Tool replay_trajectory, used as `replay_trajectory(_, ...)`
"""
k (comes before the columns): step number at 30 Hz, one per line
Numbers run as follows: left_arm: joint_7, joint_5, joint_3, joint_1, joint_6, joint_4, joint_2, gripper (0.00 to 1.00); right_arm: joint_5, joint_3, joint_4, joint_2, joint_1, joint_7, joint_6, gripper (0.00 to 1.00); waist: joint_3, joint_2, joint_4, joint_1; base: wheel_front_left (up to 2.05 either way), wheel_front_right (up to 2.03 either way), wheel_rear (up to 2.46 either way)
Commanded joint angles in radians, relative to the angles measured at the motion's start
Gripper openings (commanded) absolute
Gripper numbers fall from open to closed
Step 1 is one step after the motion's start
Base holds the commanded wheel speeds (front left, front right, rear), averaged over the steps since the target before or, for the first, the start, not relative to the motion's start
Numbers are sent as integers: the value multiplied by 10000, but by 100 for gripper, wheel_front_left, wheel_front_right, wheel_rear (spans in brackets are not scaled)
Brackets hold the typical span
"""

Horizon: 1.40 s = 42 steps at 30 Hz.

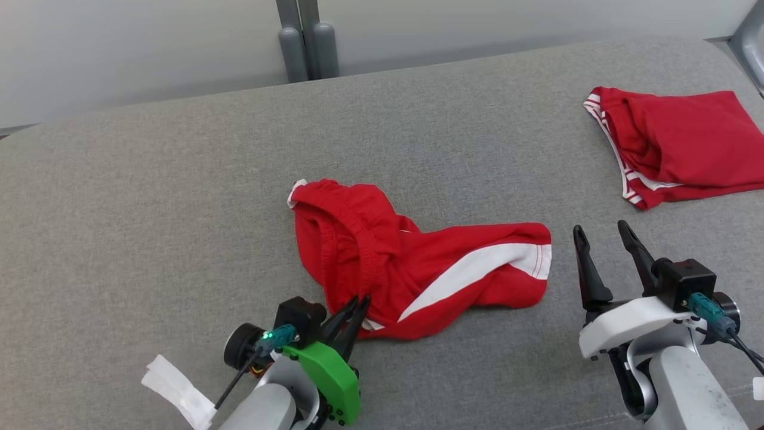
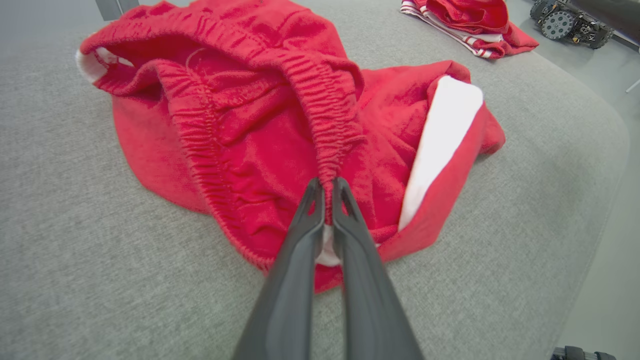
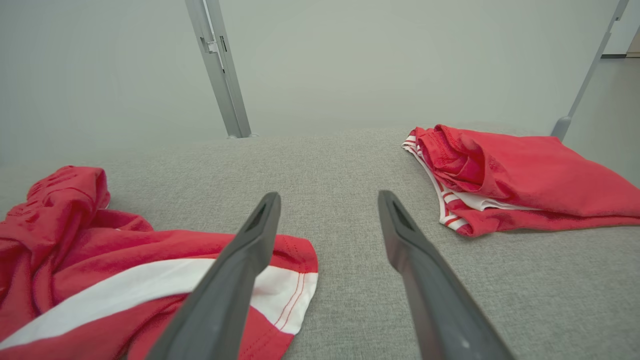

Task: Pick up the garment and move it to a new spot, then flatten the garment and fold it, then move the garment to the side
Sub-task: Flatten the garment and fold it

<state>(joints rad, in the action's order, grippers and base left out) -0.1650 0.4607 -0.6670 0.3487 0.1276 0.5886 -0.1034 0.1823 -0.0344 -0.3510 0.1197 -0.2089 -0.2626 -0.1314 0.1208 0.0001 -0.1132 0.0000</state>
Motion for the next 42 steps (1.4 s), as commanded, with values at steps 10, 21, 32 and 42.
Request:
replay_trajectory(10,-756,749,1047,-633,-579,-1049,-380,0,-56,67,19,11,280,-28,15,100,-306,-1,319,0,0,0,0)
replay_trajectory(21,11,1703,2194,-1552,-1709,-2263,-946,0,-43,-8,-22,-37,285,-28,15,100,-314,-1,451,0,0,0,0)
replay_trajectory(32,-432,2094,2811,-1305,-1806,-1126,-996,62,-88,-33,121,-88,236,-28,15,100,-170,-1,172,0,0,0,0)
replay_trajectory(42,-988,1587,3315,-1461,-1523,-1752,-1281,100,-402,102,819,-294,385,-28,15,100,-314,-1,384,0,0,0,0)
